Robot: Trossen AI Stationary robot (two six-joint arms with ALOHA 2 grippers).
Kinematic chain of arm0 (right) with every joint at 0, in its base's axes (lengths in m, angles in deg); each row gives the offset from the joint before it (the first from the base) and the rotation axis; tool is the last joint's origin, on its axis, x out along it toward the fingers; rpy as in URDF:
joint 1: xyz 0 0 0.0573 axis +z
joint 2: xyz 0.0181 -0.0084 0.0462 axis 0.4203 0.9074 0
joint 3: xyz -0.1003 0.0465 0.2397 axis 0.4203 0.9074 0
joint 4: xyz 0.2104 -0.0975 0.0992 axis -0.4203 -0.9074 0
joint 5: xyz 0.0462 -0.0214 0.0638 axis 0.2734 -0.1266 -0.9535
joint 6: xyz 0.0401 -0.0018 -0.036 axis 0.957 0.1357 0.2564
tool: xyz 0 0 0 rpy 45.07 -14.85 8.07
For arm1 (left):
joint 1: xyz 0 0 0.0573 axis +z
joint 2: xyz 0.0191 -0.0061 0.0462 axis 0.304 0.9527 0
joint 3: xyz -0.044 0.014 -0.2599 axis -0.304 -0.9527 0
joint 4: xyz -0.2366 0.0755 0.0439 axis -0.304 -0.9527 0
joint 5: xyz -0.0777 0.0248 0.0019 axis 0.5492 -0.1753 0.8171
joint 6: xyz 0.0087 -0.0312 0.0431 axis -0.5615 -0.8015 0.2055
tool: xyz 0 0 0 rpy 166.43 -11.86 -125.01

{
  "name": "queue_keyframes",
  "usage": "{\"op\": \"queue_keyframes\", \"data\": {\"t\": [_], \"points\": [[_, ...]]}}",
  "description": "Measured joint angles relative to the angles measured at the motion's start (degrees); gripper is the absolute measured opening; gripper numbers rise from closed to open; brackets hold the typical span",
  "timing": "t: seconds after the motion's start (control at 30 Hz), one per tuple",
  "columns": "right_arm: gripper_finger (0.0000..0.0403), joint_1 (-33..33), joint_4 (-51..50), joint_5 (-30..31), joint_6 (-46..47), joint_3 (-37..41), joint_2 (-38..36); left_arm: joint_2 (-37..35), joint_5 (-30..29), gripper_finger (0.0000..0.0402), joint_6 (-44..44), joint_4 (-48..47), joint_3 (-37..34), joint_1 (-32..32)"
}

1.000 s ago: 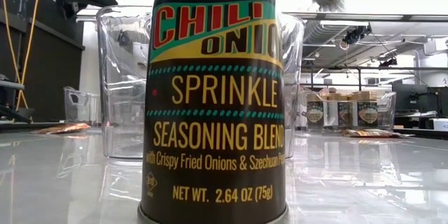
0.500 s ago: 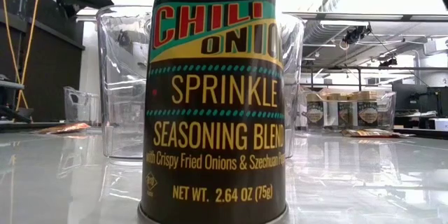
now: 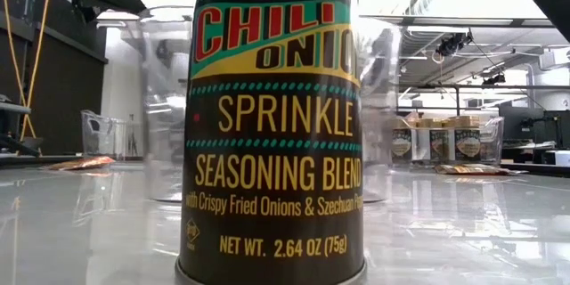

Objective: Sort spices by type
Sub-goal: Put the right yellow seasoning bottle into the transparent bin aligned with the other yellow seasoning bottle, then put the yellow seasoning bottle into the bottom transparent bin to the left of the other yellow seasoning bottles

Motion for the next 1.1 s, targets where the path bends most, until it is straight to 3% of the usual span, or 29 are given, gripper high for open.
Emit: {"op": "queue_keyframes", "data": {"t": [0.1,0.3,0.43,0.63,0.73,1.1], "points": [[0.0217,-0.12,2.83,0.25,0.89,2.16,0.04,0.00,-0.18,0.0000,0.00,0.00,0.00,0.02],[0.0217,-0.59,2.38,6.77,4.07,4.00,-0.05,-0.01,-0.17,0.0000,-0.02,0.00,0.00,0.02],[0.0218,-1.05,2.26,6.57,4.48,4.00,-0.11,-0.01,-0.18,0.0000,-0.04,0.02,0.00,0.02],[0.0304,-0.98,2.27,6.70,5.33,4.00,-0.11,-0.01,-0.16,0.0000,-0.11,0.01,0.00,0.02],[0.0328,-0.98,2.27,6.72,4.50,3.96,-0.11,-0.01,-0.16,0.0000,-0.11,0.02,0.00,0.02],[0.0329,-0.71,-1.93,6.63,2.28,-2.88,-0.57,-0.01,-0.12,0.0000,-0.07,0.00,0.00,0.00]]}}
